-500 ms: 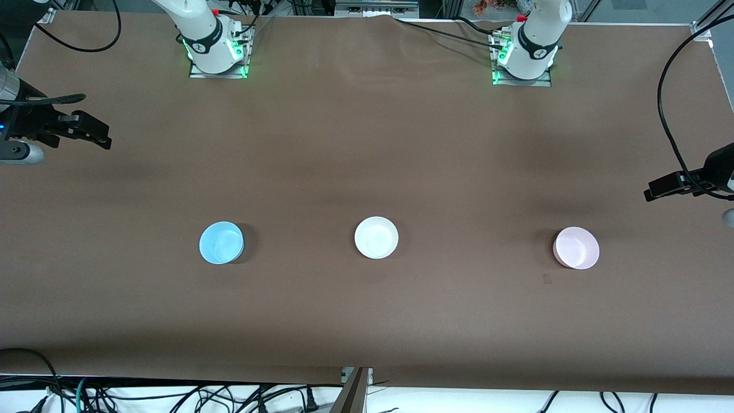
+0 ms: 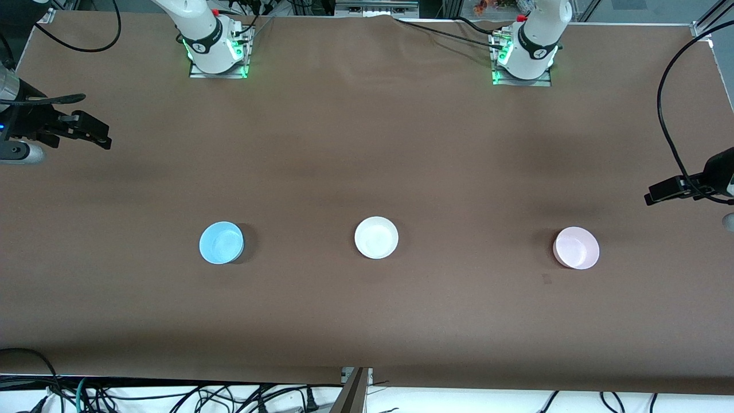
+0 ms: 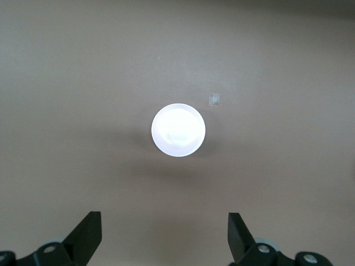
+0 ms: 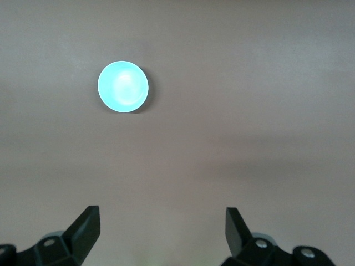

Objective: Stack pink and blue bowls on white bowl
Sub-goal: 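Reach the left gripper down to the rim of the pink bowl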

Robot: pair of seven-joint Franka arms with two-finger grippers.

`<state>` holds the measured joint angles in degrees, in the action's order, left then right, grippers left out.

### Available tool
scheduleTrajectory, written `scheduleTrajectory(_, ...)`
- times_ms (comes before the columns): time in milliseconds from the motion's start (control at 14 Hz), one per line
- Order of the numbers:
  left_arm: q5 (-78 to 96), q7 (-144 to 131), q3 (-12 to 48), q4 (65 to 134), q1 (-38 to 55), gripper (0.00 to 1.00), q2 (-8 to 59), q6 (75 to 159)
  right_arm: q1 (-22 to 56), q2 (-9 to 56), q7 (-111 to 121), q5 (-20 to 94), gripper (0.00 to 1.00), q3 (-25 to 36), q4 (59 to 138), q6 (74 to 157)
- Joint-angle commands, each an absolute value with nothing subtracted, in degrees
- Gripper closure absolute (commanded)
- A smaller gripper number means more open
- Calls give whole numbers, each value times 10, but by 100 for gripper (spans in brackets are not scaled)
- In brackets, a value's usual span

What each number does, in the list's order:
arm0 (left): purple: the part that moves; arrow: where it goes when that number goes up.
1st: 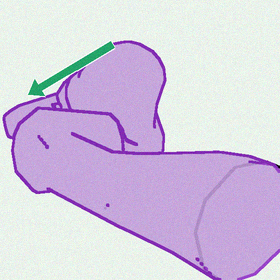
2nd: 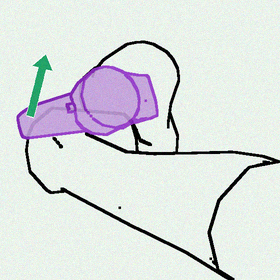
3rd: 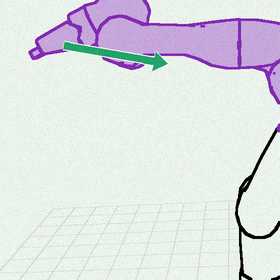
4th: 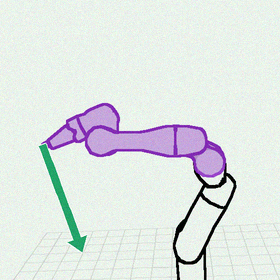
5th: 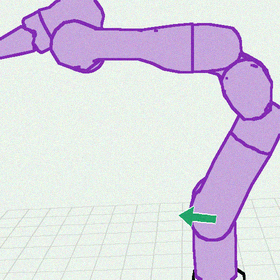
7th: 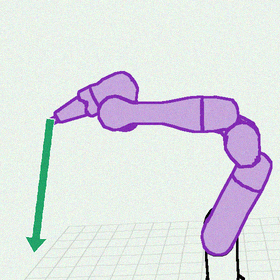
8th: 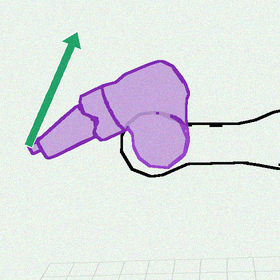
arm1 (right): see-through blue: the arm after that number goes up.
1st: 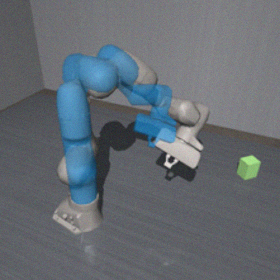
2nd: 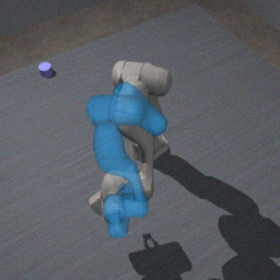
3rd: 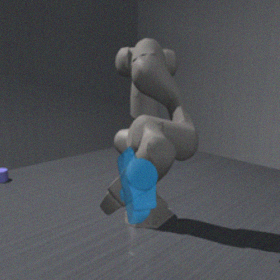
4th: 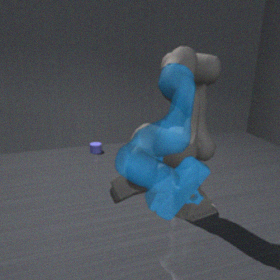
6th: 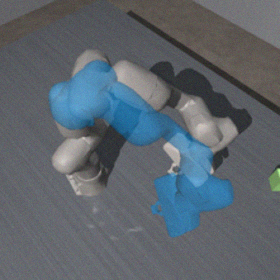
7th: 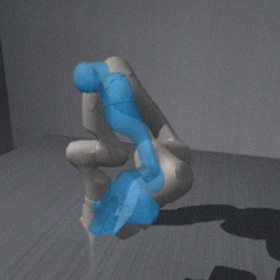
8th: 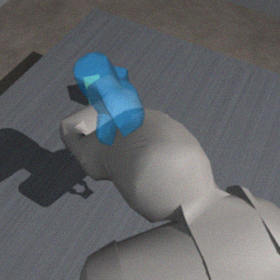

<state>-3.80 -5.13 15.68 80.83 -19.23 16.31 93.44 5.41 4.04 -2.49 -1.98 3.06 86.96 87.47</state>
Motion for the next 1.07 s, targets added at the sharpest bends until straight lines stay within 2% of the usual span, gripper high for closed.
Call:
scheduleTrajectory(0,-51,-48,156,794,-190,0,191,952,51,41,-31,-9,0,30,861,869)
scheduleTrajectory(643,-38,-53,152,825,-221,0,256,1060,50,41,-31,-9,0,30,861,870)
scheduleTrajectory(1000,-41,-45,150,926,-228,0,262,1192,51,41,-31,-9,0,30,860,874)
